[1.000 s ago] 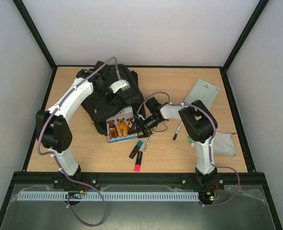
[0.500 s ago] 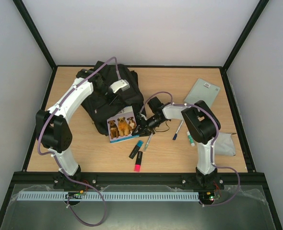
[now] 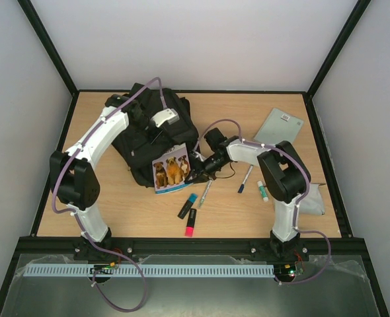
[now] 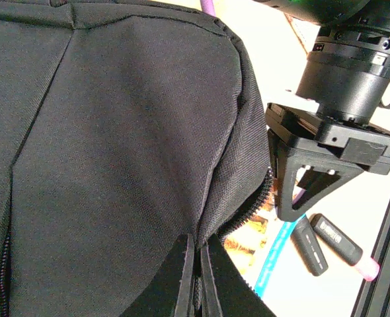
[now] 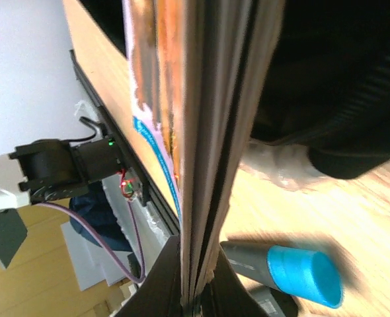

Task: Pack the student bag
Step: Place the book in the student bag.

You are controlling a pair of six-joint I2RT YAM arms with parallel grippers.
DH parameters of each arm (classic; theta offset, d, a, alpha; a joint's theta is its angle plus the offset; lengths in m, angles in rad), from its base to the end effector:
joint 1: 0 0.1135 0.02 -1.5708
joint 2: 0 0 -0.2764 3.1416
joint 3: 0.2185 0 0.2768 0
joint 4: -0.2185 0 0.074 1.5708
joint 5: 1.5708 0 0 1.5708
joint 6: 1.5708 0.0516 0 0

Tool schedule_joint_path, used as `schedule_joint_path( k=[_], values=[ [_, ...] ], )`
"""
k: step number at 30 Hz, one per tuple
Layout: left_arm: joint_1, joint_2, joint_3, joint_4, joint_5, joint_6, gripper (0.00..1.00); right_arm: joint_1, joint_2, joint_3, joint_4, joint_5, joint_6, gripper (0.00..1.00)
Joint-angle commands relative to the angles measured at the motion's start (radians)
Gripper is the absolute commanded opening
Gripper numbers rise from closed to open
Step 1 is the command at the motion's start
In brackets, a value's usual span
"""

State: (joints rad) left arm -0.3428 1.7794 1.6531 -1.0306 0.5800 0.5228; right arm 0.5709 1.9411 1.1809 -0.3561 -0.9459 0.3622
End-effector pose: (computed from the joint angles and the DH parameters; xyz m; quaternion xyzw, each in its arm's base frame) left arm 0.3672 -0.1611 0.3021 0.4467 0.8267 -0.2610 0.2213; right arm 0.3164 0.2530 0.1348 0.1924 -0.8519 -0.4866 0.0205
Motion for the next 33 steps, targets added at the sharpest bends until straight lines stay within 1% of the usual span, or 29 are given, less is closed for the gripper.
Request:
schedule_joint_path(
  k=[1, 8, 12, 16, 19, 21, 25, 26, 30, 33],
  values=[
    [-0.004, 0.011, 0.048, 0.007, 0.040, -0.003, 0.03, 0.011, -0.009, 0.057, -0.025, -0.113, -0.047, 0.01],
    [-0.009, 0.014, 0.059, -0.001, 0.050, 0.004, 0.03, 0.022, 0.069, 0.186, -0.006, -0.176, -0.054, 0.01],
    [-0.012, 0.012, 0.060, -0.011, 0.051, 0.014, 0.03, 0.022, 0.100, 0.223, 0.020, -0.205, -0.042, 0.01],
    [-0.012, 0.006, 0.054, -0.016, 0.040, 0.023, 0.03, 0.028, 0.102, 0.252, 0.003, -0.273, -0.080, 0.01],
    [-0.012, 0.004, 0.053, -0.011, 0.022, 0.024, 0.03, 0.028, 0.076, 0.238, -0.057, -0.282, -0.134, 0.01],
    [-0.012, 0.006, 0.054, -0.004, -0.010, 0.025, 0.03, 0.029, 0.040, 0.199, -0.075, -0.286, -0.143, 0.01],
    [-0.011, 0.002, 0.040, 0.026, -0.138, 0.072, 0.03, 0.028, -0.048, 0.094, -0.065, -0.300, -0.136, 0.01],
    [-0.007, 0.000, 0.046, 0.032, -0.148, 0.082, 0.02, 0.029, -0.060, 0.077, -0.063, -0.301, -0.135, 0.01],
    [-0.003, -0.023, 0.073, 0.047, -0.110, 0.106, 0.02, 0.030, -0.052, 0.078, -0.043, -0.317, -0.135, 0.01],
    [-0.002, -0.025, 0.086, 0.051, -0.072, 0.090, 0.02, 0.041, 0.000, 0.144, -0.059, -0.350, -0.155, 0.01]
  ],
)
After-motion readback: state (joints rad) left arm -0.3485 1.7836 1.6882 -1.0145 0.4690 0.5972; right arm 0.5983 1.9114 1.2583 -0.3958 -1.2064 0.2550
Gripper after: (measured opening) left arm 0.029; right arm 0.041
